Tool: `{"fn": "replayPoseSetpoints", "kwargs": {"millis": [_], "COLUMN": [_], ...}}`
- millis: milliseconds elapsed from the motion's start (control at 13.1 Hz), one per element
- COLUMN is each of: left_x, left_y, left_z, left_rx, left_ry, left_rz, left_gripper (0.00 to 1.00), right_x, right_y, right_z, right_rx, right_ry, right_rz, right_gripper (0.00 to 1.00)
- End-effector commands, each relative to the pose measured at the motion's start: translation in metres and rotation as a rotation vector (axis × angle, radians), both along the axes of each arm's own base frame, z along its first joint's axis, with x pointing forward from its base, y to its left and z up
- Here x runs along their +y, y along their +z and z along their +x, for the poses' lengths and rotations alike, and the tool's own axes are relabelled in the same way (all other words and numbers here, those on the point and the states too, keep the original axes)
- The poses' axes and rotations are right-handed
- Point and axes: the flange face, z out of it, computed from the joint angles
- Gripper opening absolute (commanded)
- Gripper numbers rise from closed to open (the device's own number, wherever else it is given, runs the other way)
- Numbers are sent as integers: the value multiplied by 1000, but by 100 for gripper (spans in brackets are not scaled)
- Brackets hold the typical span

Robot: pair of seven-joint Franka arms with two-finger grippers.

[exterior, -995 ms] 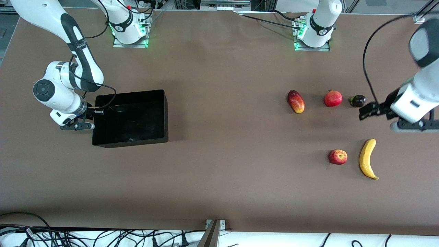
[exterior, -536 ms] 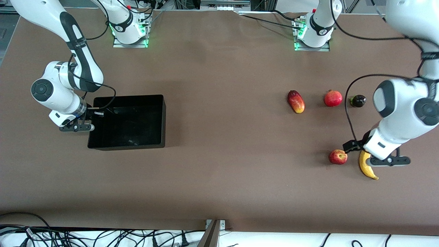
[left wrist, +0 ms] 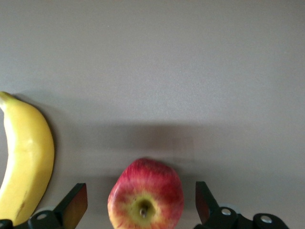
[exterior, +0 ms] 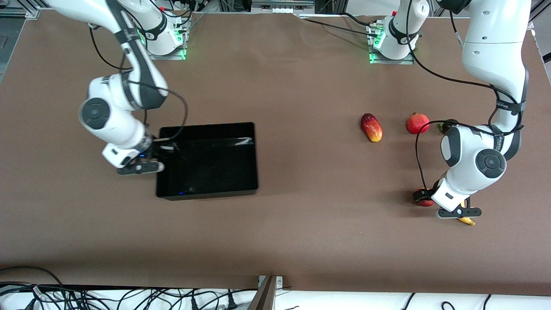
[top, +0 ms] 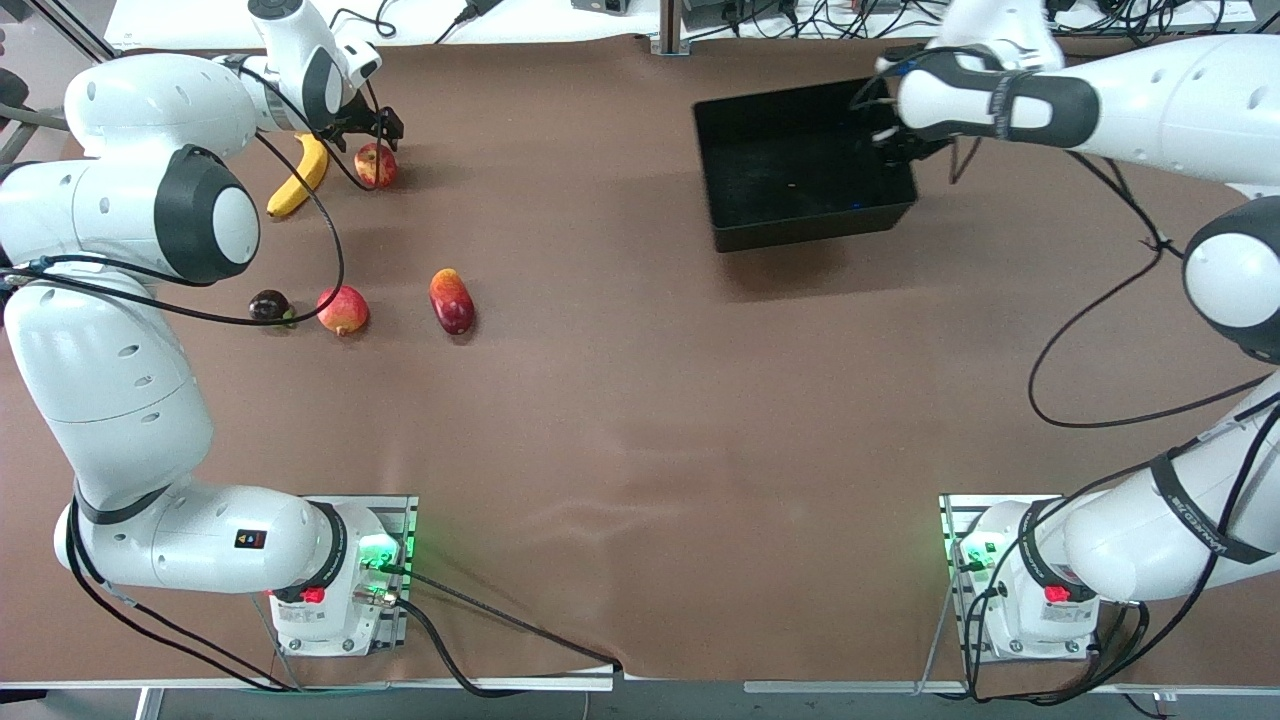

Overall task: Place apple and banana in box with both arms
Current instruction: 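Slide the box with the right gripper while the left gripper grasps the apple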

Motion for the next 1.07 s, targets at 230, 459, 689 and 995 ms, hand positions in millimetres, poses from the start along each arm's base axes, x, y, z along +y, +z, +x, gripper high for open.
{"fn": "replayPoseSetpoints", "kwargs": {"millis": [230, 459, 689, 995], "left_x": [1, 1, -4, -34], "left_y": [-39, -50, -46, 49], "left_z": [-10, -19, -29, -48], "left_rx": [-15, -44, -48, 60], "left_ry": [54, 83, 83, 88], "left_rz": [-12, -15, -24, -44], "left_gripper": [100, 17, 0, 0], "right_x": [195, 266, 311, 333], "right_y": [-17, -36, -56, -67], "right_z": [-21, -41, -66, -83], "right_rx": [28, 41, 34, 14], "right_ry": [-152, -202, -206, -154], "right_rz": [83, 110, 120, 137], "right_gripper": [0, 0, 0, 0]}}
